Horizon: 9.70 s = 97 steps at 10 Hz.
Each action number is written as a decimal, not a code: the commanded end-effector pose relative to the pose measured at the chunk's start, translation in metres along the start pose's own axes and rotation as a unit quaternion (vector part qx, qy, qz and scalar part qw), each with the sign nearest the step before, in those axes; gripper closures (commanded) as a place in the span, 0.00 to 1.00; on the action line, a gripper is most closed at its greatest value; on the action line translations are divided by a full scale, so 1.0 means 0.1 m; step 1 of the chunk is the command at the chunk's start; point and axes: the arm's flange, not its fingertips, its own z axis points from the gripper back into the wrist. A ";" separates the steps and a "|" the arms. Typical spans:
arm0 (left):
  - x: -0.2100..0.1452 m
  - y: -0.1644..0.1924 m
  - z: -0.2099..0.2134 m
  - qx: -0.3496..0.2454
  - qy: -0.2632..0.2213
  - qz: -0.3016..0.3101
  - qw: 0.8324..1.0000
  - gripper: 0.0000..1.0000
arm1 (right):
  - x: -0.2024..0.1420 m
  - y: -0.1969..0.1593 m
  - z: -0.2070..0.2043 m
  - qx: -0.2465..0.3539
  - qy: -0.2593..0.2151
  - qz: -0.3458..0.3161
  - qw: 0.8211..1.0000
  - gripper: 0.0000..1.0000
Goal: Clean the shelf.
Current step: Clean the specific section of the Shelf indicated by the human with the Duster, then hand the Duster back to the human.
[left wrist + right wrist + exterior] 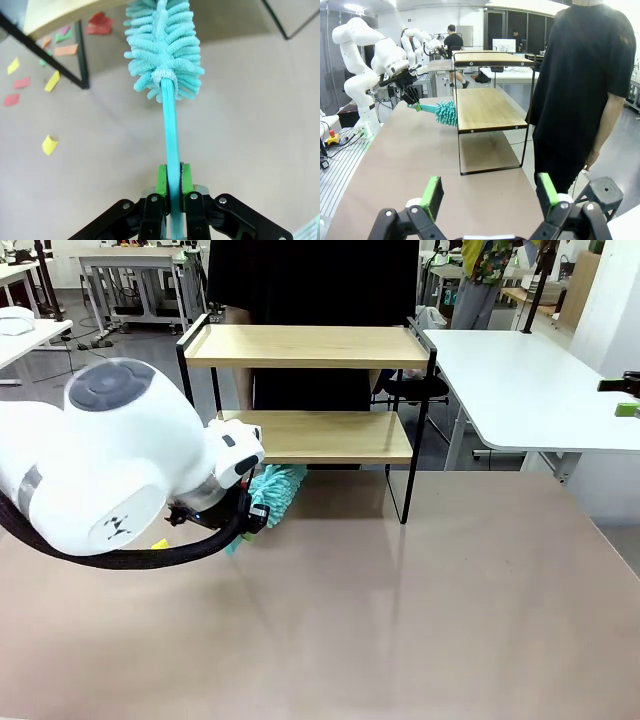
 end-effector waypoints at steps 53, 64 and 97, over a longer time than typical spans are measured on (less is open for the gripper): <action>0.25 1.20 2.40 -0.277 0.059 -0.329 0.901 0.87 | 0.86 1.44 -1.77 0.064 0.022 -0.089 0.994 0.00; 0.47 0.66 1.67 -0.371 -0.049 -0.452 0.810 0.87 | 0.55 1.65 -2.47 0.035 -0.020 -0.068 0.997 0.00; 0.61 1.10 1.19 -0.353 -0.069 -0.477 0.802 0.87 | 0.36 2.10 -3.11 0.158 -0.063 -0.133 0.976 0.00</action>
